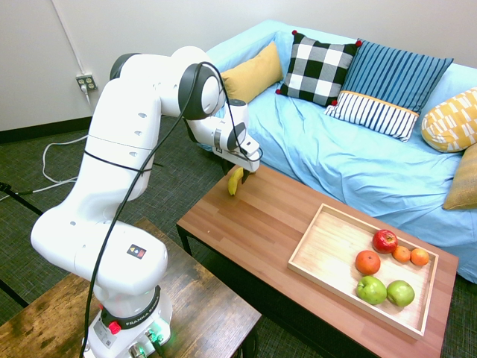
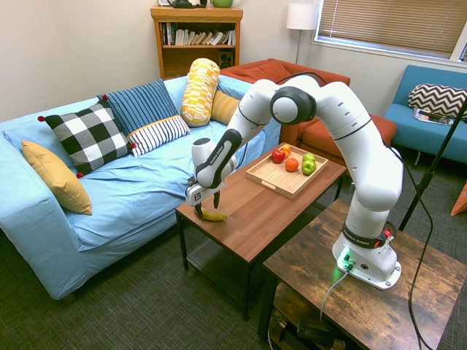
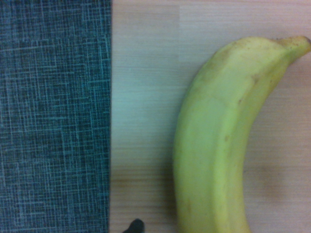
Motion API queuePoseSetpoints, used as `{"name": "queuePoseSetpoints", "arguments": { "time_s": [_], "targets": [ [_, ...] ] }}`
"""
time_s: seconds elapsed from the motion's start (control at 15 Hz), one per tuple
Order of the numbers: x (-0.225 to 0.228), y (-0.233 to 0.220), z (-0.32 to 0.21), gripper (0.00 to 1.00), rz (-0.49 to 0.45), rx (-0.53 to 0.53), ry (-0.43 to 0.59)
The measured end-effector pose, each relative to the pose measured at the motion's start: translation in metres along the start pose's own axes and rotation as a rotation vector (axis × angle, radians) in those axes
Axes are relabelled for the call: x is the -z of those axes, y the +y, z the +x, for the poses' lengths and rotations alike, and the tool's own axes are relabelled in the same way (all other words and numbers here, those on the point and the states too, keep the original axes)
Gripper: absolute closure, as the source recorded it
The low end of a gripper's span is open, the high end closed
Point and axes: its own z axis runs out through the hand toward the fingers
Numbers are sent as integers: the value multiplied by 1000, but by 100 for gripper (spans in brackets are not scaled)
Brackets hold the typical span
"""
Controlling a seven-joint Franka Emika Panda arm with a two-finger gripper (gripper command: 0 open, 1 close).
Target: Put banana in the tray
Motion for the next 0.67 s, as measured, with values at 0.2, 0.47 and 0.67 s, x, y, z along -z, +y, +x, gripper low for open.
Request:
{"name": "queuePoseSetpoints", "arguments": {
  "time_s": [0.2,0.47,0.67],
  "targets": [
    [-6,-1,3,100,2,-12,-3],
    [-18,0,6,100,2,-21,-4],
    [-20,-2,5,100,10,-19,1]
  ]
}}
